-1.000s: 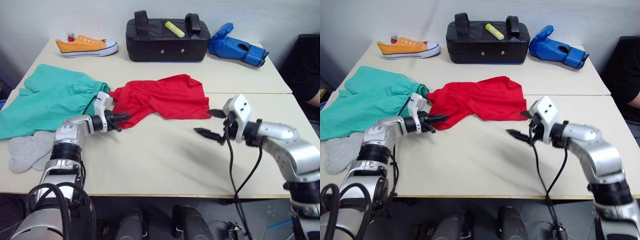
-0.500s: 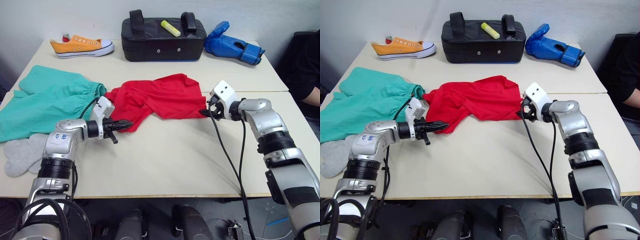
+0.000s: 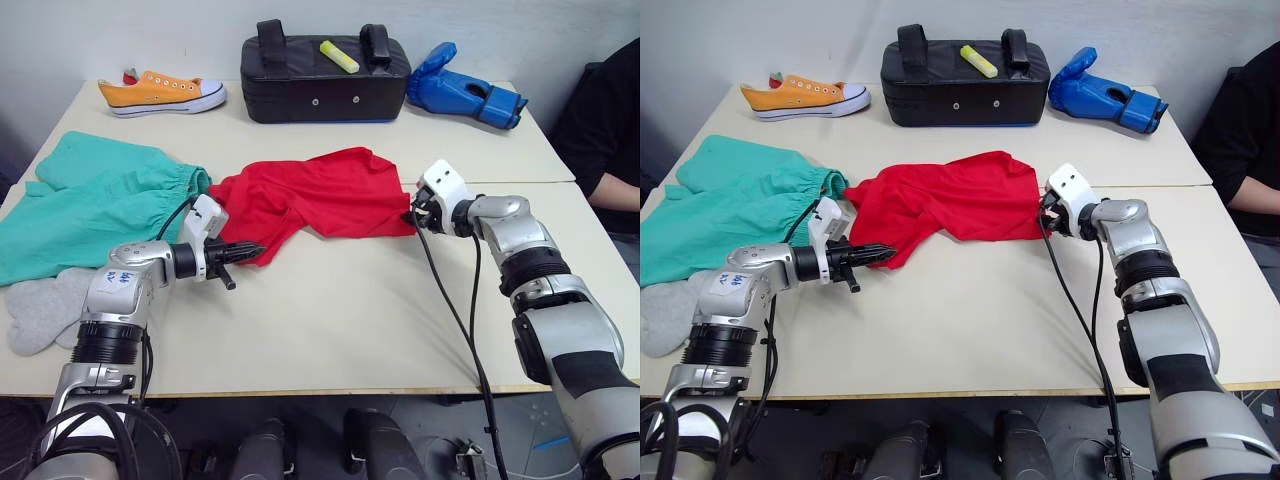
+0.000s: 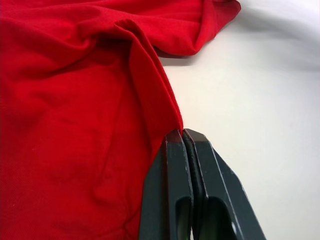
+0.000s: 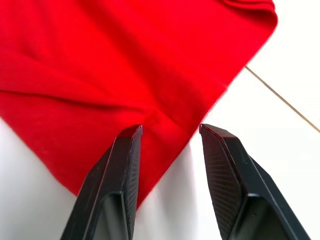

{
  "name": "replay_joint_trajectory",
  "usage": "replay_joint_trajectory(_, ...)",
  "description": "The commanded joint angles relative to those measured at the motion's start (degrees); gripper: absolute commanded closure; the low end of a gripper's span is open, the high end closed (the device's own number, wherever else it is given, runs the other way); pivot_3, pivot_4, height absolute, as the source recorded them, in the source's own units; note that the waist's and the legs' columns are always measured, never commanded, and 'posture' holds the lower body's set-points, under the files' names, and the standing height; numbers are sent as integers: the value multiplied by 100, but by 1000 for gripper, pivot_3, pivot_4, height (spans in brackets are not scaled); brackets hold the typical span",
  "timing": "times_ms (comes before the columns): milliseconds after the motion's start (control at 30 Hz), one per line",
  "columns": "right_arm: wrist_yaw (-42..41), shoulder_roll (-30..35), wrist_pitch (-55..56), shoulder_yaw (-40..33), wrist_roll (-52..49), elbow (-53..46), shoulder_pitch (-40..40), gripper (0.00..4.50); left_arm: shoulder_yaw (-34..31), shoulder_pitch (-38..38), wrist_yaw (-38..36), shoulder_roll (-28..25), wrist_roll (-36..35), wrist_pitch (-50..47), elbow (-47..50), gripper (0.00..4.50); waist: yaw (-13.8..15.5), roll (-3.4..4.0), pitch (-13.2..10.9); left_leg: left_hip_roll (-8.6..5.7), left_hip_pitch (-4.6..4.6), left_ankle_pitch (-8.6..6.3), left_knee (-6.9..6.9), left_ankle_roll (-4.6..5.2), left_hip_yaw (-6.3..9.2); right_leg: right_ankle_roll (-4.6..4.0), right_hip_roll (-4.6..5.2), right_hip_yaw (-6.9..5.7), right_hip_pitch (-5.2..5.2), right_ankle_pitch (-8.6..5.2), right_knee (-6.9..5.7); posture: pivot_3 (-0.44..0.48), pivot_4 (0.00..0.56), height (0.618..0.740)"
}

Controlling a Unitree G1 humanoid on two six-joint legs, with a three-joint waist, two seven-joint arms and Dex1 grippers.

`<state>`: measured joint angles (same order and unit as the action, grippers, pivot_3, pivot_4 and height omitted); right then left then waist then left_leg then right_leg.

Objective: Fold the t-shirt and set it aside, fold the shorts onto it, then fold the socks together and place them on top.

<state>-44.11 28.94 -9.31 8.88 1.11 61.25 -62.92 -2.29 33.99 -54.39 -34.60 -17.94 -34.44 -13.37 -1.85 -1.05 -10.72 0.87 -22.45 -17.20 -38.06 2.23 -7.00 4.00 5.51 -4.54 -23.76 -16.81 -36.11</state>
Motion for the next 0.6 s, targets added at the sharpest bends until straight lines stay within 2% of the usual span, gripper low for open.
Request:
replay_joint_trajectory(33,33,-27,54,-170,25,68,-200,2655,-170,-61,37,-72,-132,24,260,4500,-7,0,0,0,0,0,0,0,0,0,0,0,0,0,0,0,150,740)
replay_joint_trajectory(133,45,-78,40,-209,32,149,-216,3309,-173,-78,57,-59,-147,16,284,4500,-12,0,0,0,0,1,1,-1,0,0,-1,0,0,0,-1,0,150,740)
replay_joint_trajectory(233,66,-109,57,-266,7,185,-249,4337,-176,-75,71,-62,-165,5,295,4500,-12,0,0,0,0,1,1,-1,0,0,0,0,0,0,0,0,150,740)
replay_joint_trajectory(500,-30,-54,33,-403,25,-67,-189,4430,-189,-81,31,-132,-212,-23,284,4500,-12,0,0,0,0,1,1,-2,0,0,0,1,0,0,-1,0,150,740)
replay_joint_trajectory(600,-374,125,-24,-499,-150,-800,87,4430,-245,-210,-221,-319,-419,-204,618,4500,-19,1,-1,0,0,1,1,-2,0,0,0,1,-2,0,-2,0,150,740)
